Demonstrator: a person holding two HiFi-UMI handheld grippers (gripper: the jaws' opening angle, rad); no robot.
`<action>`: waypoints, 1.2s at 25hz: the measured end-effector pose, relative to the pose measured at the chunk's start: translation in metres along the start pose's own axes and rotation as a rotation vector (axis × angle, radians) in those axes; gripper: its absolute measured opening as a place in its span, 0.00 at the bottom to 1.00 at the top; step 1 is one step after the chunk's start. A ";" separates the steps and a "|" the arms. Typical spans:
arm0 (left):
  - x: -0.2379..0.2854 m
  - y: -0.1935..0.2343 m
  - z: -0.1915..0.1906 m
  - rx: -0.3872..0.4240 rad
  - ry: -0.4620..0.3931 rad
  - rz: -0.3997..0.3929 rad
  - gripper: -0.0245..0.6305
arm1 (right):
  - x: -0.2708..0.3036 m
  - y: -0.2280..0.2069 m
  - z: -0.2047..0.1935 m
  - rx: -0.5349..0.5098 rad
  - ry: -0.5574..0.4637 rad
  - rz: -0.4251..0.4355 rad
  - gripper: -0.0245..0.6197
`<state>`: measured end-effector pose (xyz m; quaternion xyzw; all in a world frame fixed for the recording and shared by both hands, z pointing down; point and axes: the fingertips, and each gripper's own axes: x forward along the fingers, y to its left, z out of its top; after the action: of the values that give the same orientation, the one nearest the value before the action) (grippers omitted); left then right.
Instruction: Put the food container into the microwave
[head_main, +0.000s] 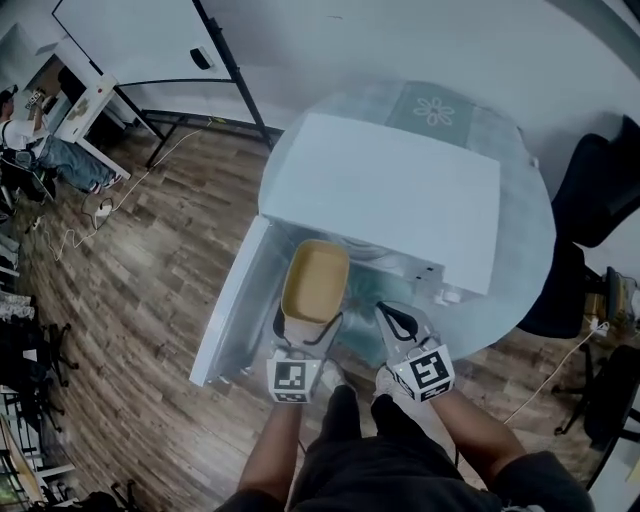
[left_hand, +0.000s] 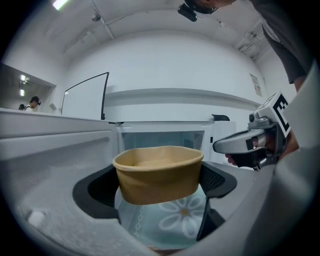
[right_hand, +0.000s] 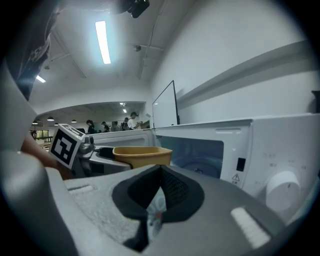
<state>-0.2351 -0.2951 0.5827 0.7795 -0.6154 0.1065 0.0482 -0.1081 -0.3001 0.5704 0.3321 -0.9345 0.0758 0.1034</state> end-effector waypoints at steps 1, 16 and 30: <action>0.005 0.000 -0.004 0.001 0.001 -0.006 0.81 | 0.002 -0.004 -0.004 0.000 -0.001 -0.029 0.03; 0.074 -0.005 -0.031 0.012 -0.009 -0.069 0.81 | 0.027 -0.024 -0.047 0.045 0.044 -0.109 0.03; 0.145 -0.022 -0.034 0.010 -0.032 -0.119 0.81 | 0.041 -0.034 -0.080 0.057 0.091 -0.106 0.03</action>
<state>-0.1856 -0.4205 0.6495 0.8165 -0.5682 0.0942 0.0406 -0.1061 -0.3335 0.6605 0.3802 -0.9074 0.1117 0.1403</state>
